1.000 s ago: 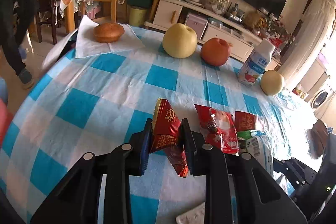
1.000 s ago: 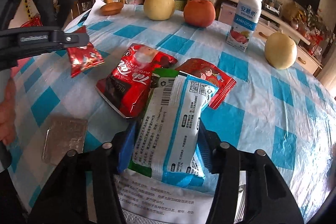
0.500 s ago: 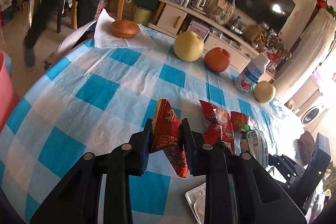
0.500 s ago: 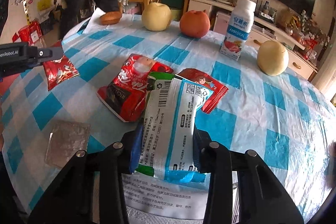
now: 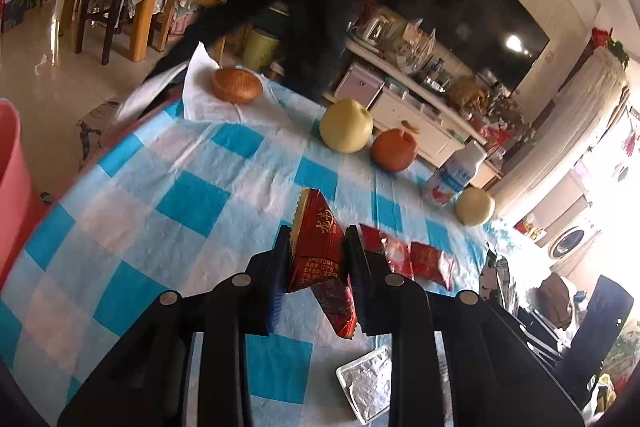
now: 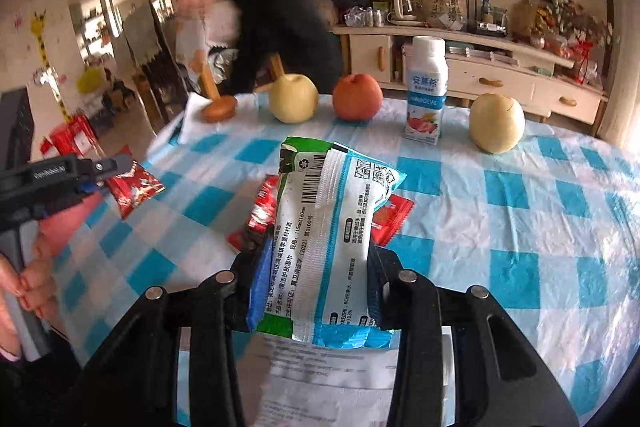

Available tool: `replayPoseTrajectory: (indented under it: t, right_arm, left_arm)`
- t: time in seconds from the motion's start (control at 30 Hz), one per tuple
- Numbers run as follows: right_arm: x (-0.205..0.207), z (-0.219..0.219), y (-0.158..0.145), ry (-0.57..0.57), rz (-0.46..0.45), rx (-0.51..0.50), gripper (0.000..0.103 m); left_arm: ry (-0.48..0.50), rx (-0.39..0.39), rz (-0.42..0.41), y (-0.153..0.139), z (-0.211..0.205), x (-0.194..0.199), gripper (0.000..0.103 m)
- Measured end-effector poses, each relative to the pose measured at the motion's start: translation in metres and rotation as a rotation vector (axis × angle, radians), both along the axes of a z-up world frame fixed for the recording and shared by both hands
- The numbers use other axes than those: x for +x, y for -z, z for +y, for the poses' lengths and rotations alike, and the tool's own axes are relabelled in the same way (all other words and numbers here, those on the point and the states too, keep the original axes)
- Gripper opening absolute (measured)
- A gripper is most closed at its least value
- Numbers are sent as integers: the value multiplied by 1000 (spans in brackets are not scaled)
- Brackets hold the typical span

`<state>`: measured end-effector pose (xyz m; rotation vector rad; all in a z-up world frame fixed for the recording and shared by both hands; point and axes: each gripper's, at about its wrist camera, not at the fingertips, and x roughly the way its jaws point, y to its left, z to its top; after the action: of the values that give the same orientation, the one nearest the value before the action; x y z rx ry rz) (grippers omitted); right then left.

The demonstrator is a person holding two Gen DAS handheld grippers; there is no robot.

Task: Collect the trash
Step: 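Lift the red wrapper with the left tool toward the bucket while the right tool lifts the wipes pack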

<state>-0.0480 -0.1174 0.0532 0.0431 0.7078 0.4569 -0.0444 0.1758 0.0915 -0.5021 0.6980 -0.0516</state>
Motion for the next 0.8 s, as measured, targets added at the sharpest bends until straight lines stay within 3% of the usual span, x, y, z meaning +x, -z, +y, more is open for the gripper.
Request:
replayPoseTrajectory:
  t: [0.5,0.8]
  right_arm:
    - [-12,43,-15,-78,78,206,41]
    - [-19,105,-19,-186,108,222,41]
  left_arm:
    - [-97,-31,-27,-19,48,-15,29]
    - [-213,4,-26,-28,85,-26,29]
